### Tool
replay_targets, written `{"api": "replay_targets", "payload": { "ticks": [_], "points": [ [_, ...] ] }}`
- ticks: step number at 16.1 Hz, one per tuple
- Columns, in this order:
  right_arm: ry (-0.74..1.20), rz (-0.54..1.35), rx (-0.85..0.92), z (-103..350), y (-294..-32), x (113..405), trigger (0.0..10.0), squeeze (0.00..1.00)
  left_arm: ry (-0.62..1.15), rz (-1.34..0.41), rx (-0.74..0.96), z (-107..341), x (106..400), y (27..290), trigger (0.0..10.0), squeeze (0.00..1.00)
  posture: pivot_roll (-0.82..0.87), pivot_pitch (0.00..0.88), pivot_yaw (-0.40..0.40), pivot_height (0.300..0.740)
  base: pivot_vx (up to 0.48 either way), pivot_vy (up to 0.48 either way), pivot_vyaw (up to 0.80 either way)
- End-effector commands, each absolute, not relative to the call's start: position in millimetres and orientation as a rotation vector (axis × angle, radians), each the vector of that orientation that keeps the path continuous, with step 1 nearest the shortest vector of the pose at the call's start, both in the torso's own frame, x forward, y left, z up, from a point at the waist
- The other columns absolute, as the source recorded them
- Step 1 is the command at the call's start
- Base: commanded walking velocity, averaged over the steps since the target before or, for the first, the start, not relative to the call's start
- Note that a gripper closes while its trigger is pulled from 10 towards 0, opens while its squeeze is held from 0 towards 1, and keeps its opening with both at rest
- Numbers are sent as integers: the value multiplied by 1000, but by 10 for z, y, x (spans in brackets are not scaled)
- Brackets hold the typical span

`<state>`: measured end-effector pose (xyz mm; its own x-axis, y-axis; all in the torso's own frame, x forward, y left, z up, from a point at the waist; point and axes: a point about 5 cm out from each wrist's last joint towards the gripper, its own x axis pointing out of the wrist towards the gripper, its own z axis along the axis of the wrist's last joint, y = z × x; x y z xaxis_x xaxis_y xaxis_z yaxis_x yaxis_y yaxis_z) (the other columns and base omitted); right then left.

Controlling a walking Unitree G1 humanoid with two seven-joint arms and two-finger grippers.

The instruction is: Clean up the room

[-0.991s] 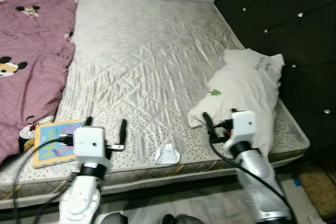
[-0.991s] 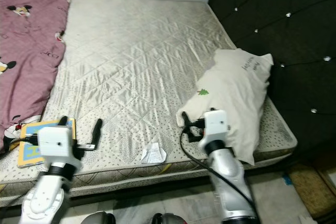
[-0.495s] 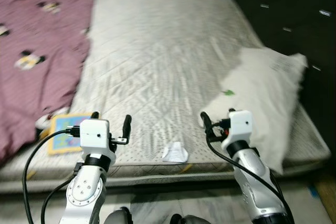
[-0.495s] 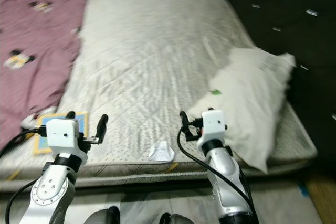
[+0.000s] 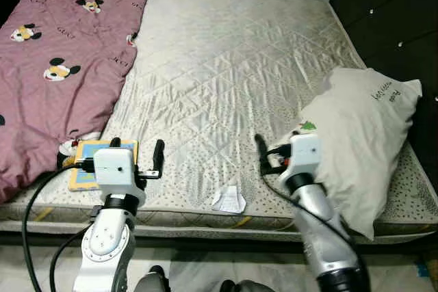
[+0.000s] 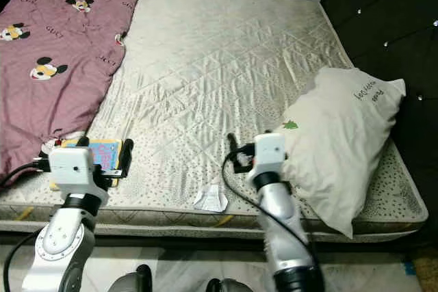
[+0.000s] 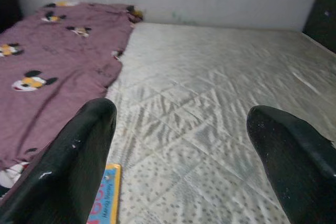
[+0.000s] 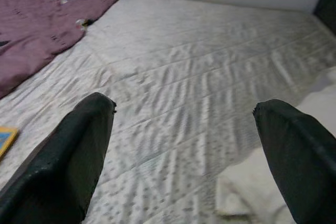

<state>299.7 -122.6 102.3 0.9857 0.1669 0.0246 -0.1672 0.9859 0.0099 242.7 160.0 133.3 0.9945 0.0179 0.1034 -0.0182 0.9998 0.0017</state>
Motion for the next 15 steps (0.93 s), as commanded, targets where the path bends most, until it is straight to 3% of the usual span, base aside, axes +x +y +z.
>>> {"api": "replay_targets", "payload": {
  "ticks": [1,9,15],
  "points": [
    [-35,135,11,1042,-1296,2989,10000,0,-99,55,-9,1311,2416,1644,10000,0,29,161,-100,740,0,0,0],
    [-48,81,20,1165,-1429,3031,10000,0,-47,93,-2,1233,2283,1675,10000,0,21,191,-123,740,0,0,0],
    [30,25,-3,993,-1736,2719,10000,0,-19,137,-14,1192,2134,1811,10000,0,12,174,-116,740,0,0,0]
  ]
}}
